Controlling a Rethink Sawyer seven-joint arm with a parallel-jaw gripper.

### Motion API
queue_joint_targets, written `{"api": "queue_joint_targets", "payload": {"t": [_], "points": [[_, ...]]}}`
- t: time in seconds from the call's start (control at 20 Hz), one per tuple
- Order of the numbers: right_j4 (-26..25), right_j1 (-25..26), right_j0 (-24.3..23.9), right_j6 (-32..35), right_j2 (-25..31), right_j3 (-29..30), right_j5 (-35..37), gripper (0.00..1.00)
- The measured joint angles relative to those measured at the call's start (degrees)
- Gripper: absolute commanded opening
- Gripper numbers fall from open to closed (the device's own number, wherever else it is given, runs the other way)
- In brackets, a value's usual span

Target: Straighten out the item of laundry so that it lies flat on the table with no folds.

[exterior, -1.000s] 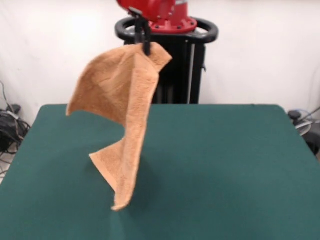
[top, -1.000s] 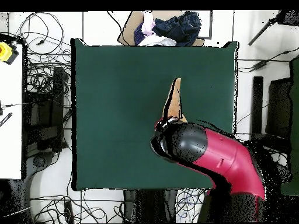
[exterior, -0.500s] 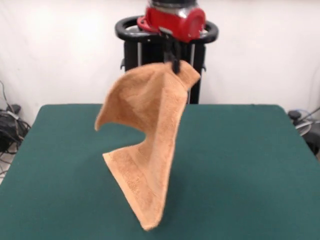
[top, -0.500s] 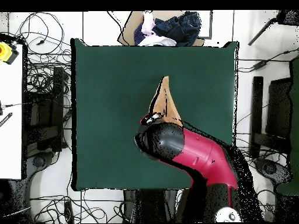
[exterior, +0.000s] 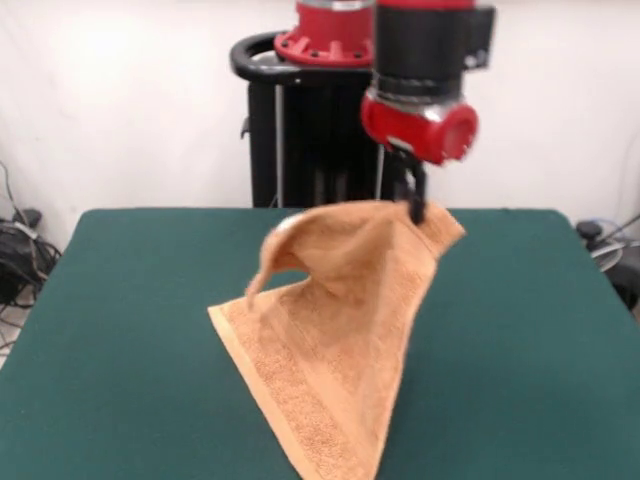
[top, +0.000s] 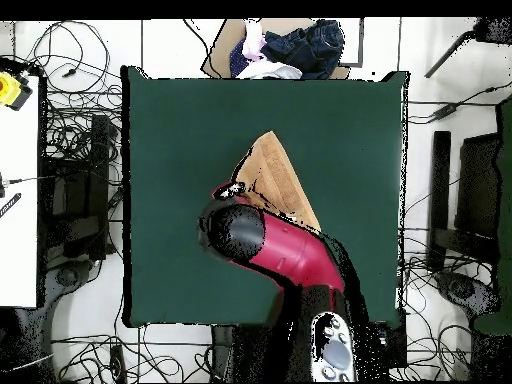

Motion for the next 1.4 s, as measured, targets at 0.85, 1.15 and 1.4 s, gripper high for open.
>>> {"api": "queue_joint_targets", "payload": {"t": [0.85,1.15,1.4], "points": [[12.61,12.18,14.2,10.69,-5.86,-1.0,-4.42,0.0],[16.46,15.48,18.38,12.75,-7.99,-3.25,-4.39,0.0],[19.41,18.39,21.15,14.41,-9.58,-5.69,-4.41,0.0]]}}
